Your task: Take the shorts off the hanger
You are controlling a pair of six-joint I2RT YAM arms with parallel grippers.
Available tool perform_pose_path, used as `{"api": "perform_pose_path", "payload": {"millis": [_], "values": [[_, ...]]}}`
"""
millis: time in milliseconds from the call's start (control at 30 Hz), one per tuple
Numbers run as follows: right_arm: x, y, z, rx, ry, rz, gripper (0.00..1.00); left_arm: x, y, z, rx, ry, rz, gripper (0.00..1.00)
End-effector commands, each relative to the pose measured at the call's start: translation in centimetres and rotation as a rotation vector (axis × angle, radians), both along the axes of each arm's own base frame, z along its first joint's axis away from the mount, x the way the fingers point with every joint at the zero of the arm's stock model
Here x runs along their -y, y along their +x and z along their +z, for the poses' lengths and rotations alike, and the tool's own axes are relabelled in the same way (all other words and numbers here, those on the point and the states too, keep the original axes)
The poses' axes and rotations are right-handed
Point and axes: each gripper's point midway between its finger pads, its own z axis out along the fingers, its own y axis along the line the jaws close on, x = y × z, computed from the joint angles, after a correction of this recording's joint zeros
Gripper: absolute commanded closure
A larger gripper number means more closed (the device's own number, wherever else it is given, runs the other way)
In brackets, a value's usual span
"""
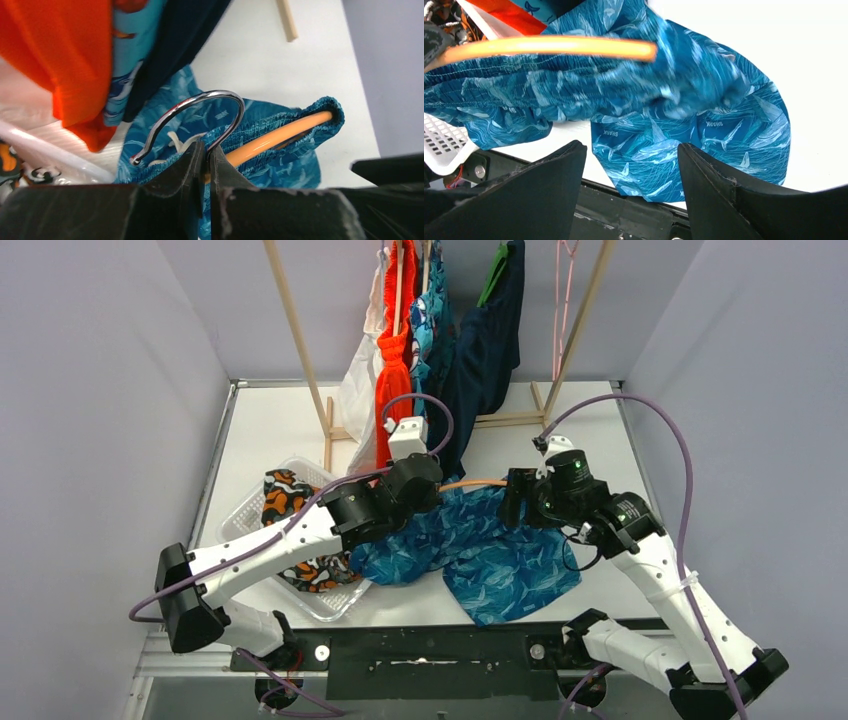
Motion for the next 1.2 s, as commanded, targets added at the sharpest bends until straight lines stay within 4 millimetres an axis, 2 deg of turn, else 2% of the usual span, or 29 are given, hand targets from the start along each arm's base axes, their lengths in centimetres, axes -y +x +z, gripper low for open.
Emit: {"api": "perform_pose_path", "payload": {"millis": [0, 167, 267, 400, 467, 600, 733, 867, 1033, 1167], "values": [[0.3, 2.2, 2.6, 0.141, 0.032, -0.101, 0.32, 4.6, -0.8, 7.6, 0.141, -0.13, -0.158, 1.0], [4.0, 2.6, 3.2, 0.217, -0.039, -0.285, 0.31, 6.6, -1.9, 7.0, 0.107, -0.133, -0.212, 1.0], [5.3, 2.3, 3.5, 0.25, -0.039, -0.351, 0.28, 7.2, -2.3, 4.7, 0.05, -0.164, -0.202, 1.0], [6.1, 1.7, 3.6, 0.277, -0.008, -0.389, 0.26, 8.1, -2.8, 2.1, 0.018, -0.221, -0.223, 1.0], [5.9, 1.4, 3.3, 0.273, 0.005, -0.378, 0.26, 7.6, -2.5, 1.1, 0.016, -0.207, -0.203, 1.0], [4.8, 1.1, 2.1, 0.224, 0.007, -0.319, 0.26, 4.8, -1.5, -2.3, -0.034, -0.152, -0.127, 1.0], [3.9, 0.9, 0.9, 0.181, 0.018, -0.281, 0.26, -0.8, -0.5, -4.8, -0.05, -0.072, 0.017, 1.0], [3.3, 0.9, 0.7, 0.183, 0.049, -0.263, 0.26, -4.6, 0.2, -3.3, 0.013, -0.051, 0.042, 1.0], [2.0, 0.9, 0.4, 0.156, 0.077, -0.218, 0.27, -6.4, 1.4, -2.4, 0.057, 0.002, 0.039, 1.0], [1.2, 0.6, -0.1, 0.129, 0.1, -0.182, 0.27, -8.6, 2.6, -3.2, 0.036, 0.121, 0.093, 1.0]]}}
